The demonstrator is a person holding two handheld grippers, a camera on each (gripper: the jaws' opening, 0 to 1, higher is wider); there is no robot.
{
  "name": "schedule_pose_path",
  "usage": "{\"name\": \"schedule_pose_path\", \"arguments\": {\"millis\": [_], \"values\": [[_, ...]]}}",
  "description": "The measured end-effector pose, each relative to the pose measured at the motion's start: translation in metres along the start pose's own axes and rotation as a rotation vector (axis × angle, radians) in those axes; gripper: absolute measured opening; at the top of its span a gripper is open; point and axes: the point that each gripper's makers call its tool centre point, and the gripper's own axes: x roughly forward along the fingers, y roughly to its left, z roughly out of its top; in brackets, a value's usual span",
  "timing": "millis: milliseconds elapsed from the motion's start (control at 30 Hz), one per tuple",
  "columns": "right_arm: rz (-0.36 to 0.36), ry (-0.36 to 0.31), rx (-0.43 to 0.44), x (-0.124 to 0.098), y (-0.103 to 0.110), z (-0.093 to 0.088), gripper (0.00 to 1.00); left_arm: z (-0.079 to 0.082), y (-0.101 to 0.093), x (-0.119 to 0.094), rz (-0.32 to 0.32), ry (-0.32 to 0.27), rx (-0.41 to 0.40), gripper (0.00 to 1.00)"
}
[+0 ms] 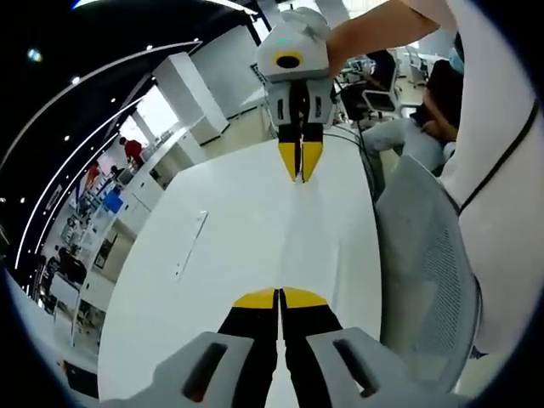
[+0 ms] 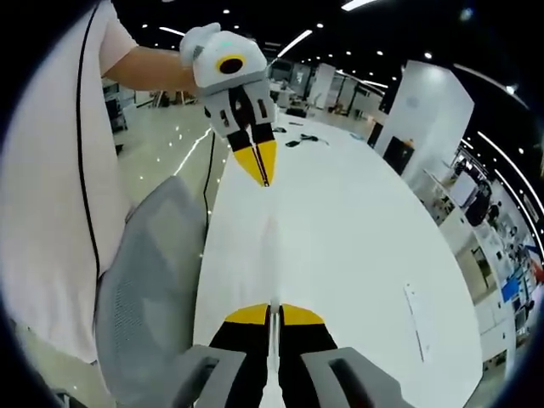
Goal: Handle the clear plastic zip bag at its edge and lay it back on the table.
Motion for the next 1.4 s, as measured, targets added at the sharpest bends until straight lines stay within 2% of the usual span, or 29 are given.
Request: {"name": "schedule_pose_path", "arguments": {"millis": [167,667,1033,1167,1400], "values": [[0.005,-0.003,-0.008,0.001,0.000,0.003,0.00,0.003,0.001,0.003,0.005,-0.006,0.001,0.06],[0.013,-0.018,-0.033,0.004,0.005,0.015,0.00,0.005,-0.005,0.013,-0.030,0.016,0.019,0.07],[0.020,-0.028,-0.041,0.005,0.009,0.022,0.00,-0.002,-0.007,0.014,-0.040,0.047,0.028,0.04],[0.022,-0.030,-0.047,0.005,0.011,0.023,0.00,-0.001,-0.009,0.013,-0.047,0.042,0.025,0.00],[0.021,-0.029,-0.047,0.005,0.010,0.023,0.00,-0.002,-0.010,0.012,-0.056,0.046,0.040,0.00]]}}
